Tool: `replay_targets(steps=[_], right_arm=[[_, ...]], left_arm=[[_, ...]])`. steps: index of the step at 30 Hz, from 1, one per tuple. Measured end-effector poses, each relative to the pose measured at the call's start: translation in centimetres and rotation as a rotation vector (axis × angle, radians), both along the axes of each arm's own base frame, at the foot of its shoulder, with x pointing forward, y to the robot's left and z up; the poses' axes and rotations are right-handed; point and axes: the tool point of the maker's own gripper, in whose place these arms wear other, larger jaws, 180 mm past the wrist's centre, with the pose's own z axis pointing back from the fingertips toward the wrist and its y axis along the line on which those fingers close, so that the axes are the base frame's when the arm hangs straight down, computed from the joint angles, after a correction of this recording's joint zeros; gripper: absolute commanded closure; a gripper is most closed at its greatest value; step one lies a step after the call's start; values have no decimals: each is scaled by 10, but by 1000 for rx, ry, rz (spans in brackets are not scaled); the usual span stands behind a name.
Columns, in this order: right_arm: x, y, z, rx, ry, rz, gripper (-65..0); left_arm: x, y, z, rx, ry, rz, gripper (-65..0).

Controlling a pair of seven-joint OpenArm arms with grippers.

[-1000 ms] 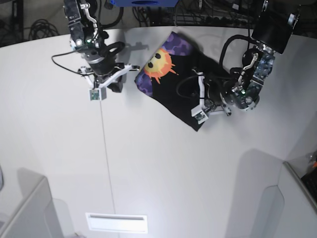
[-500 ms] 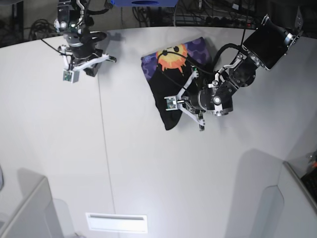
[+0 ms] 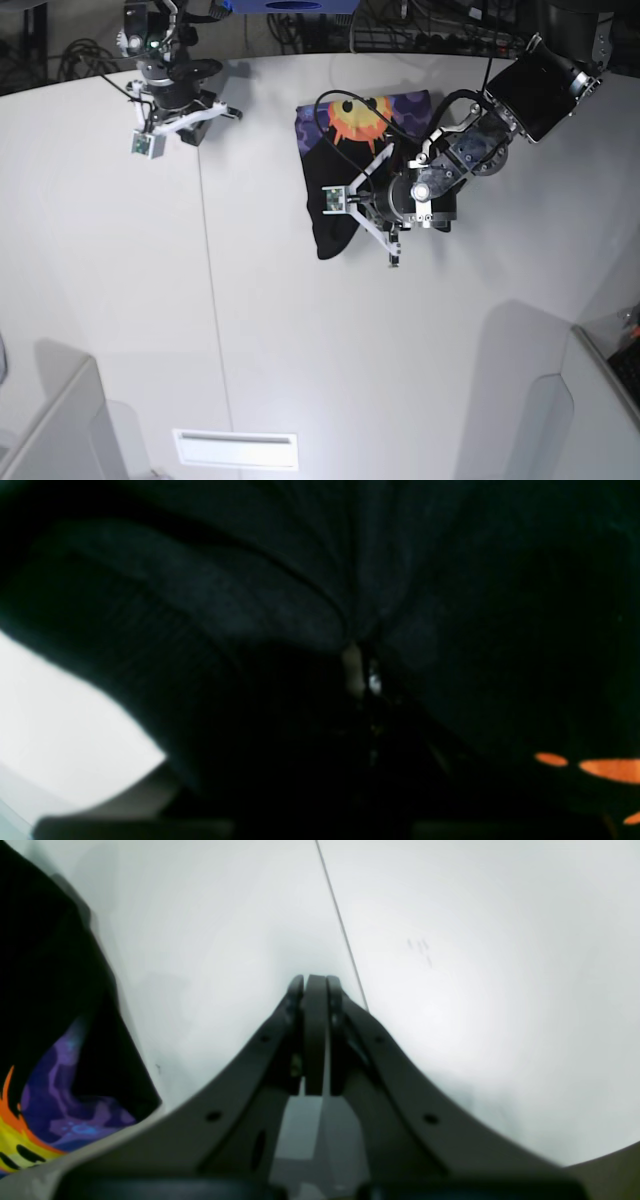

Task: Fold the T-shirt properly
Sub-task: 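Grasp the bundle with the left gripper and flip it over, sun print up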

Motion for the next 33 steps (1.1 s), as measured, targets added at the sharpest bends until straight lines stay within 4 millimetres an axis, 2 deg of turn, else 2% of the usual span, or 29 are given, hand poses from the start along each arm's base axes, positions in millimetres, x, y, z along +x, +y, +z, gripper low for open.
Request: replay_targets(steps=[13, 23, 33], right_arm=[[0, 0, 0, -2, 0, 1, 0], [0, 0, 0, -1, 0, 1, 0], [1, 0, 0, -2, -2, 1, 0]], left_arm=[[-1, -1, 0, -5, 2, -1, 0], [0, -15, 1, -16, -9, -8, 0], [0, -20, 1, -22, -11, -10, 0]])
